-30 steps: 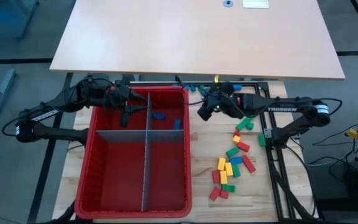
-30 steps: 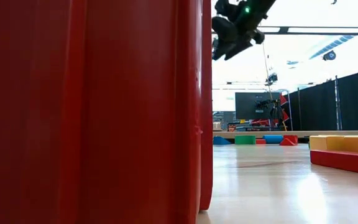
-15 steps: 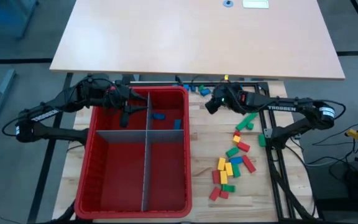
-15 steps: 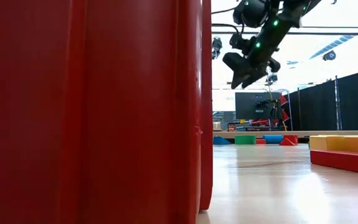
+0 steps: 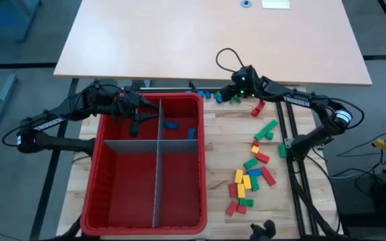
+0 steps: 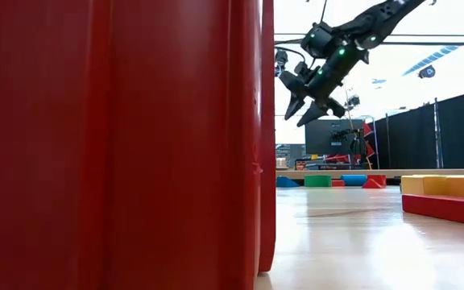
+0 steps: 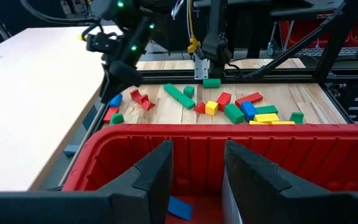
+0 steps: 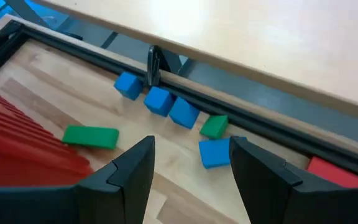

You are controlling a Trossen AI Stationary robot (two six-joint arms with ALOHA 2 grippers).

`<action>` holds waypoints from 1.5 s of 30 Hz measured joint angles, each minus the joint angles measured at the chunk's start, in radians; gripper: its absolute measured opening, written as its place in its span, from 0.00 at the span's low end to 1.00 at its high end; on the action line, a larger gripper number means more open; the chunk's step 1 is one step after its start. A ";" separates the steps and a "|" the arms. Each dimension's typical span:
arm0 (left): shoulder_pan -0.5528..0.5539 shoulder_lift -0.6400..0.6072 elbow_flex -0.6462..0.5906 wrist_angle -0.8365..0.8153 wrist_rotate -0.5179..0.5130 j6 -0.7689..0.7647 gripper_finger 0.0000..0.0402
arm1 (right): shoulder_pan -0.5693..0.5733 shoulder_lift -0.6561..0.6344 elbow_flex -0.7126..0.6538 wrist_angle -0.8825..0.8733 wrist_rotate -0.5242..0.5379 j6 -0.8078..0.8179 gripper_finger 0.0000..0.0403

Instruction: Sort blocks

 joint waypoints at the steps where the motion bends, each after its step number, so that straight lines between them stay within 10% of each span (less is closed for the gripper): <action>1: 0.000 0.000 0.000 0.000 0.000 0.000 0.33 | -0.005 0.015 0.011 0.001 0.000 -0.009 0.47; 26: 0.000 -0.001 0.000 -0.001 0.000 -0.016 0.35 | -0.011 0.280 0.130 -0.028 -0.053 -0.951 0.46; 45: 0.000 0.001 0.000 0.031 -0.002 -0.014 0.40 | -0.056 0.493 0.330 -0.028 -0.191 -1.027 0.41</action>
